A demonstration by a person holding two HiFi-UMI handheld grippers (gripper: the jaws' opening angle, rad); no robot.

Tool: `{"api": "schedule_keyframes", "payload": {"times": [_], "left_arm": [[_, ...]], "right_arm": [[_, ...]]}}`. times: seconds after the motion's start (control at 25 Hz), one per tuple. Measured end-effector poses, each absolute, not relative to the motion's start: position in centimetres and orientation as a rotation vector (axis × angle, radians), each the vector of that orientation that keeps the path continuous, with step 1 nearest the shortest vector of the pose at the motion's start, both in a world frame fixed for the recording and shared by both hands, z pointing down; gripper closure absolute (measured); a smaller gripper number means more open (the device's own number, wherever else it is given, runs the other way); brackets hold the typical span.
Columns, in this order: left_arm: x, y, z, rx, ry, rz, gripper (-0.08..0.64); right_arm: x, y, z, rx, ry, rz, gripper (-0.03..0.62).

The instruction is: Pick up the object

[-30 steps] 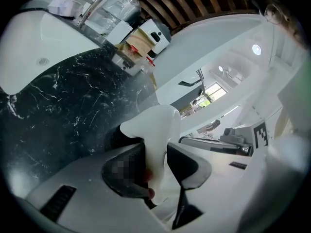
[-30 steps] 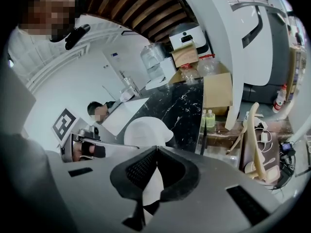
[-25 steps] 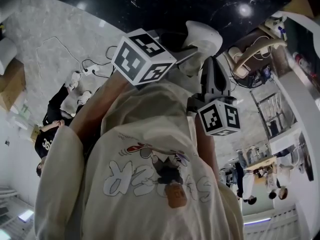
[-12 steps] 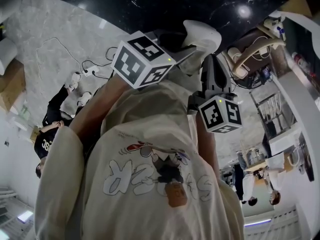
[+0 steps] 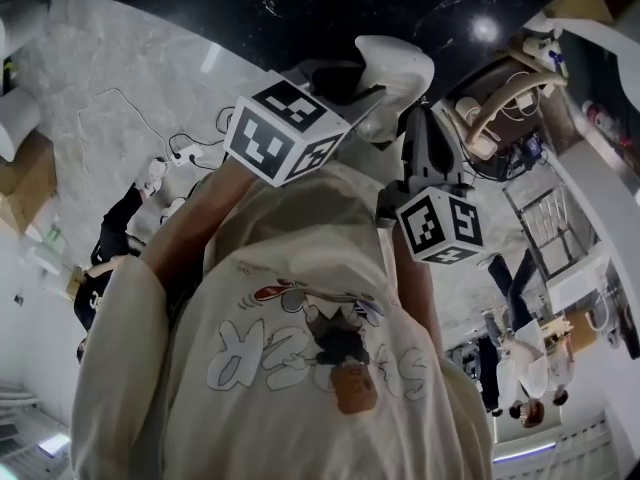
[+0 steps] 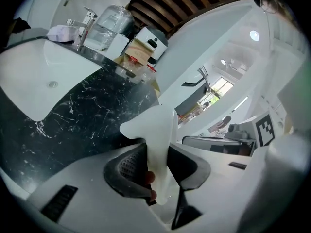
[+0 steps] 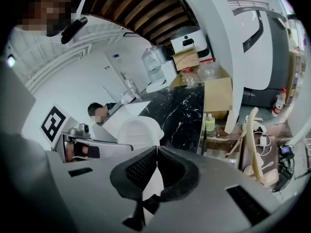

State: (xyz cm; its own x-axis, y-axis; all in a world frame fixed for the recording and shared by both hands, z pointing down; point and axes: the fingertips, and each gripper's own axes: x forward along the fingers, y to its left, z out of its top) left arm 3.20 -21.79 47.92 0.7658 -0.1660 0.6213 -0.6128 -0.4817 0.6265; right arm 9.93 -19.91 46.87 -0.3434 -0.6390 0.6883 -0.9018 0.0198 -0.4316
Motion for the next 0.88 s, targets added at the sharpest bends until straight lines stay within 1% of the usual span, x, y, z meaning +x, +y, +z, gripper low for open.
{"api": "schedule_keyframes", "payload": {"times": [0.88], "left_arm": [[2.1,-20.7,42.1,2.195,-0.710,0.691,0.424]], "right_arm": [[8.9,-17.8,42.4,1.756,-2.032,1.155,0.574]]}}
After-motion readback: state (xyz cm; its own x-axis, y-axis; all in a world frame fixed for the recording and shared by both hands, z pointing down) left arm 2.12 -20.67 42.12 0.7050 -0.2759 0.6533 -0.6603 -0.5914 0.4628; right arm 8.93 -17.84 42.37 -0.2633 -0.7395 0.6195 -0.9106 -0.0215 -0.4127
